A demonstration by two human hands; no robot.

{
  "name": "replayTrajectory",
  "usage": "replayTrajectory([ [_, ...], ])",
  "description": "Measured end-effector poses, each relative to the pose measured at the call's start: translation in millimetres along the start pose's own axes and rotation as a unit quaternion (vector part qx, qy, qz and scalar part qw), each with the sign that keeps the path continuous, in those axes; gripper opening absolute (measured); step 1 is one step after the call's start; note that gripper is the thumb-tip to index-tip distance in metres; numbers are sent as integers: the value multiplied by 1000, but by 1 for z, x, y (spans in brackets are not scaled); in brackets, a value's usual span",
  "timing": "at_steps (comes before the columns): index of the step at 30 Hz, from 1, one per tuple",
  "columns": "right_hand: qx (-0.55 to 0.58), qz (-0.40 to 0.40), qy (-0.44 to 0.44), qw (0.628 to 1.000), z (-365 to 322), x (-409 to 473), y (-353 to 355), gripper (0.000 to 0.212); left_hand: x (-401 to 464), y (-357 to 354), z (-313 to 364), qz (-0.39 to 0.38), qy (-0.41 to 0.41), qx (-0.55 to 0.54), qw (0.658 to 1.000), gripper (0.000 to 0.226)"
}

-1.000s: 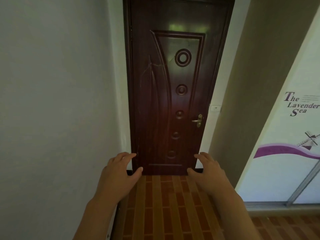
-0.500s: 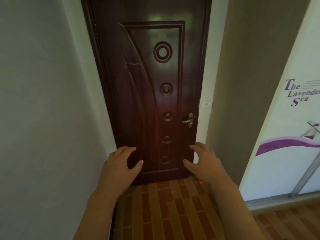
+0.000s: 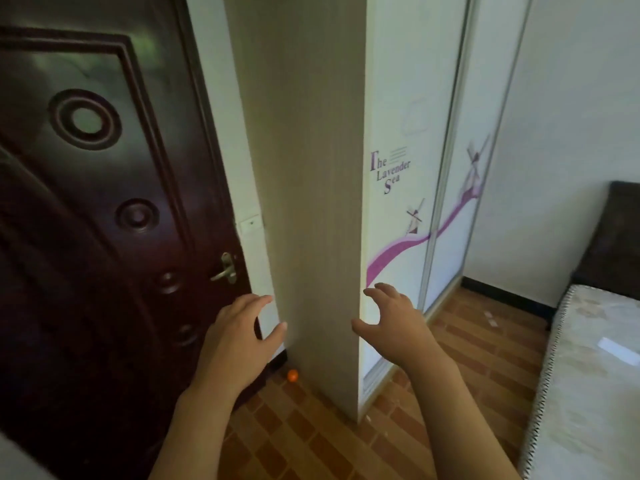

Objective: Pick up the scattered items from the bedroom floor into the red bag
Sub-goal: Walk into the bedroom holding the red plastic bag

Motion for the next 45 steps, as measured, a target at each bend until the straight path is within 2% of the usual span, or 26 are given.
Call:
replayTrajectory([
  [5, -49, 53, -96, 993, 29, 0, 24, 71, 58, -44, 26, -58, -90, -69, 992, 57],
  [10, -120, 119, -181, 969, 59, -42, 52, 71, 76, -92, 79, -133, -172, -143, 966, 58],
  [16, -184, 194, -317, 910, 86, -119, 72, 76, 47, -138, 154, -132, -336, -147, 921, 69],
  [21, -194, 195, -421, 864, 103, -191, 68, 77, -2, -179, 184, -179, -398, -161, 885, 67],
  [24, -192, 188, -457, 848, 110, -221, 60, 78, -25, -193, 187, -225, -401, -172, 871, 67],
  [27, -181, 191, -470, 842, 114, -234, 55, 77, -39, -196, 187, -250, -405, -169, 863, 69],
  [30, -170, 204, -462, 846, 119, -231, 52, 77, -37, -192, 185, -240, -414, -163, 863, 67],
  [38, -130, 220, -393, 884, 128, -169, 48, 74, 6, -167, 174, -185, -381, -148, 894, 65],
  [45, -119, 210, -364, 900, 158, -144, 52, 84, 17, -182, 185, -187, -349, -124, 910, 63],
])
Point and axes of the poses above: each hand's wrist, its own x-axis towards the middle knuckle, its own y-axis out of the back of the hand, z = x × y, the point moved 5 cm from there along x, towards the middle knuckle, and after that the axes turned 5 degrees about z, right-handed, at the moved point
